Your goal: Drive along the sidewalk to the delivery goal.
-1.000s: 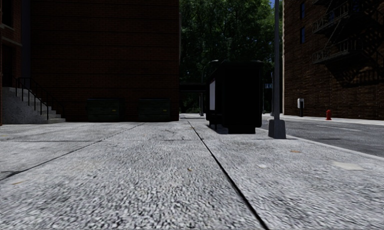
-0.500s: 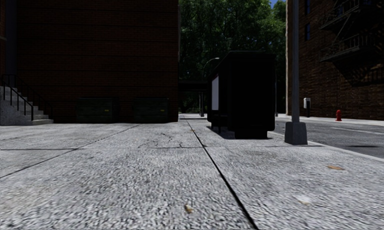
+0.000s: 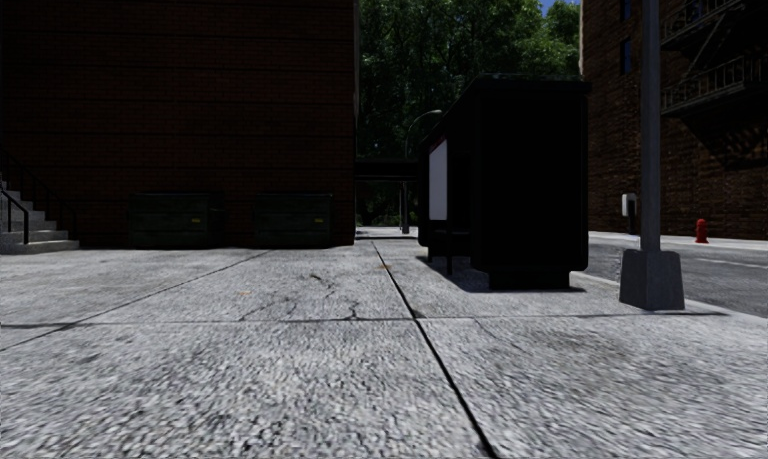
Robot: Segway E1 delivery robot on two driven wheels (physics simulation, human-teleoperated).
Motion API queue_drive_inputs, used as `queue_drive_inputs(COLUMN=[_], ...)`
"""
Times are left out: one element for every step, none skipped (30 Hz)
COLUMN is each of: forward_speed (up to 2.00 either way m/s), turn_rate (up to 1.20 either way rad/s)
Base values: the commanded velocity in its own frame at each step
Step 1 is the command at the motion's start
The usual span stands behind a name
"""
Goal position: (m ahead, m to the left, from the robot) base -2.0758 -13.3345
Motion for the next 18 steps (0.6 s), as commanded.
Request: queue_drive_inputs(forward_speed=[2.00, 2.00, 2.00, 2.00, 2.00, 2.00, 2.00, 2.00, 2.00, 2.00, 2.00, 2.00, 2.00, 2.00, 2.00, 2.00, 2.00, 2.00], turn_rate=[0.00, 0.00, 0.00, 0.00, 0.00, 0.00, 0.00, 0.00, 0.00, 0.00, 0.00, 0.00, 0.00, 0.00, 0.00, 0.00, 0.00, 0.00])
